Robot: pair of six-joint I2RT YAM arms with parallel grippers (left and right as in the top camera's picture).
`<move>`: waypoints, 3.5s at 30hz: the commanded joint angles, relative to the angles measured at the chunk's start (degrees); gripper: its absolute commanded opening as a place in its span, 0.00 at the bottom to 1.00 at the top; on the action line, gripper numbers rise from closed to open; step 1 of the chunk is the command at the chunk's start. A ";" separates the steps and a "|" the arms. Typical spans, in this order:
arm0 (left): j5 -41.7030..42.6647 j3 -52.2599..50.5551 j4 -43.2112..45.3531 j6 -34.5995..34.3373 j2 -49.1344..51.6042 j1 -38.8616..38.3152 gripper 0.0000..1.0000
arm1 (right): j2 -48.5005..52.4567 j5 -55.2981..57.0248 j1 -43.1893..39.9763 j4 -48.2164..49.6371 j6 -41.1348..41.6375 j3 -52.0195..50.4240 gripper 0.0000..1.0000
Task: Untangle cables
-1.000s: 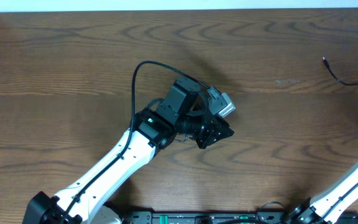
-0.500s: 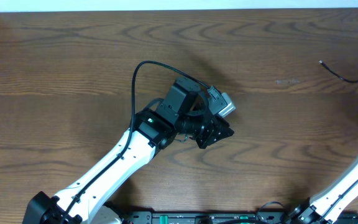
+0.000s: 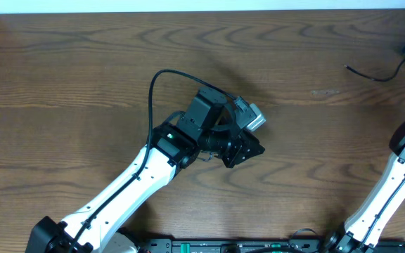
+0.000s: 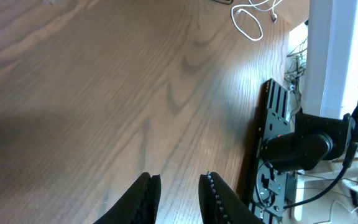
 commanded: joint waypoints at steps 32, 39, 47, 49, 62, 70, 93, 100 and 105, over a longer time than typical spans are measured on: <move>0.79 0.28 -0.72 2.08 0.48 0.22 0.26 | -6.78 -22.73 3.61 -3.30 -22.77 3.13 0.99; 0.81 0.28 -0.72 1.86 0.48 0.24 0.26 | -1.07 -26.69 7.26 -5.68 -27.96 3.13 0.99; 0.79 0.28 -0.68 1.88 0.48 0.24 0.26 | -0.22 -30.05 11.30 -6.08 -33.68 3.13 0.99; 0.79 0.28 -0.68 1.88 0.48 0.24 0.26 | 0.46 -29.64 11.80 -5.14 -32.04 3.13 0.99; 0.94 0.28 -1.73 1.88 0.48 0.24 0.26 | 5.92 -21.68 12.28 -1.97 -24.00 3.13 0.99; 0.94 0.28 -1.77 1.88 0.48 0.24 0.26 | 6.14 -13.11 11.52 -3.45 -24.00 3.13 0.99; 0.96 0.28 -1.79 1.88 0.48 0.22 0.26 | 6.27 -4.83 -7.58 -11.87 -23.12 3.08 0.99; 0.94 0.28 -1.57 1.90 0.48 0.24 0.26 | 6.25 -11.80 -8.79 -11.93 -25.73 3.08 0.99; 0.98 0.28 -1.62 1.86 0.48 0.22 0.26 | 6.25 -11.87 -6.05 -12.90 -28.04 3.08 0.99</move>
